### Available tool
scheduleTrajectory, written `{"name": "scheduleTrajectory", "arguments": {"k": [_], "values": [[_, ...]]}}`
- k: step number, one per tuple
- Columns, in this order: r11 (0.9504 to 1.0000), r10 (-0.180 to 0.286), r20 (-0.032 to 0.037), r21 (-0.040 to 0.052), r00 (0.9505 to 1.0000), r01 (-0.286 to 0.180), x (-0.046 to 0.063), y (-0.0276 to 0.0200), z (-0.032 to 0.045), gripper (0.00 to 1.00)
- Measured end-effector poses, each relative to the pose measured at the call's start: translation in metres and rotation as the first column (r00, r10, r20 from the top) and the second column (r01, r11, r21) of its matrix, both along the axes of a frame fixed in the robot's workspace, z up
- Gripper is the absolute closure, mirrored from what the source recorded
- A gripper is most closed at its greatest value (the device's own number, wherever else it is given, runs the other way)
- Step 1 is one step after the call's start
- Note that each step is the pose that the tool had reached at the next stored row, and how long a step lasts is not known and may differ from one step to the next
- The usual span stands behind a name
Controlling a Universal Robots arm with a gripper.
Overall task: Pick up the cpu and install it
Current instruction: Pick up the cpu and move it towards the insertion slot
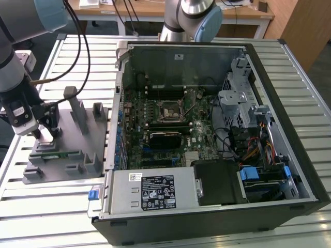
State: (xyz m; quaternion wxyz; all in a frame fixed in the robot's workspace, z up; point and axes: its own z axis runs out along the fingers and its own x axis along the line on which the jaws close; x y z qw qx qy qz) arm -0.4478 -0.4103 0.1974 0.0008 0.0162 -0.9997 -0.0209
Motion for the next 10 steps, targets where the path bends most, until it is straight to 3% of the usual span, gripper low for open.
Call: {"name": "scheduleTrajectory", "arguments": {"k": [10], "values": [[1.0000, 0.000, -0.0001, -0.0001, 1.0000, 0.000, 0.000, 0.0000, 0.0234, 0.47]]}}
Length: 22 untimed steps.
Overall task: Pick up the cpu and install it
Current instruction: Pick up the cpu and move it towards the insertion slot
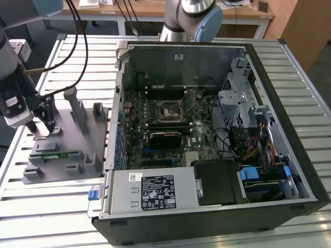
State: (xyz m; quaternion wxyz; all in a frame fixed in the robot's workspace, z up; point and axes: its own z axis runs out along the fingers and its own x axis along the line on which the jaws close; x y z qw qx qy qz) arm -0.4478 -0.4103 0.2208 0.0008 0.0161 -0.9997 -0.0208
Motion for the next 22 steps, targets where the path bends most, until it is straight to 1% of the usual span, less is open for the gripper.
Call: {"name": "scheduleTrajectory", "arguments": {"k": [7, 11, 16, 20, 22], "values": [[1.0000, 0.000, 0.0001, -0.0001, 1.0000, 0.000, 0.000, 0.0000, 0.0076, 0.47], [1.0000, 0.000, 0.0001, 0.0004, 1.0000, 0.000, 0.000, 0.0000, 0.0101, 0.47], [1.0000, 0.000, 0.0001, 0.0005, 1.0000, 0.000, 0.000, 0.0000, 0.0182, 0.47], [1.0000, 0.000, 0.0000, 0.0006, 1.0000, 0.000, 0.000, 0.0000, 0.0233, 0.47], [1.0000, 0.000, 0.0001, 0.0026, 1.0000, 0.000, 0.000, 0.0000, 0.0253, 0.47]]}}
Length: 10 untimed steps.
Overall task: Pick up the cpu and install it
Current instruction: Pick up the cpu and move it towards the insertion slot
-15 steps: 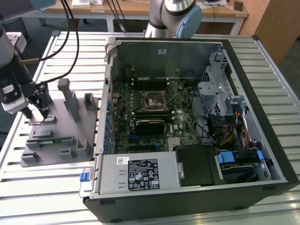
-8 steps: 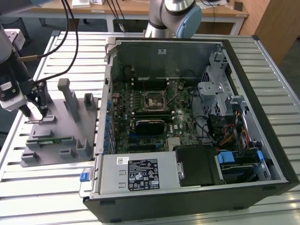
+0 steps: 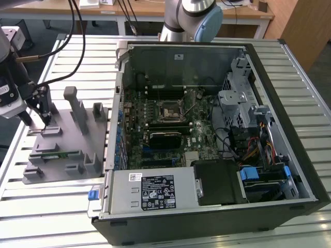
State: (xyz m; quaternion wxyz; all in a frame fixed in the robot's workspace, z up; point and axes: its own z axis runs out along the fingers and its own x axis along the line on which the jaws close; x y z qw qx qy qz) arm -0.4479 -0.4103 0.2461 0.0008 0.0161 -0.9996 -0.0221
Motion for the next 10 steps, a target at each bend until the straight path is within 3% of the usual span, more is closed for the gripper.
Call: {"name": "scheduleTrajectory", "arguments": {"k": [10], "values": [[1.0000, 0.000, -0.0001, 0.0015, 1.0000, 0.000, 0.000, 0.0000, 0.0136, 0.47]]}}
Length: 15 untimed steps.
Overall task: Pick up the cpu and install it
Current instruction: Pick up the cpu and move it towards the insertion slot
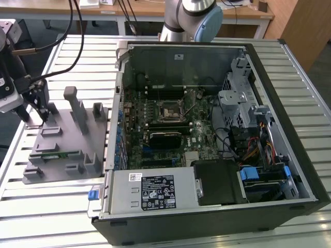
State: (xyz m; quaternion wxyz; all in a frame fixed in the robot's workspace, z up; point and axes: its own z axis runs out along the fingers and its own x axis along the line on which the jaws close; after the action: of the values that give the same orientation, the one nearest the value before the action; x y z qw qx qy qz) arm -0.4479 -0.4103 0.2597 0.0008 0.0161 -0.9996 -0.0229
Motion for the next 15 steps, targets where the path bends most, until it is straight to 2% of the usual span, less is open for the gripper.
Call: {"name": "scheduleTrajectory", "arguments": {"k": [15], "values": [[1.0000, 0.000, 0.0000, 0.0011, 1.0000, 0.000, 0.000, 0.0001, 0.0122, 0.47]]}}
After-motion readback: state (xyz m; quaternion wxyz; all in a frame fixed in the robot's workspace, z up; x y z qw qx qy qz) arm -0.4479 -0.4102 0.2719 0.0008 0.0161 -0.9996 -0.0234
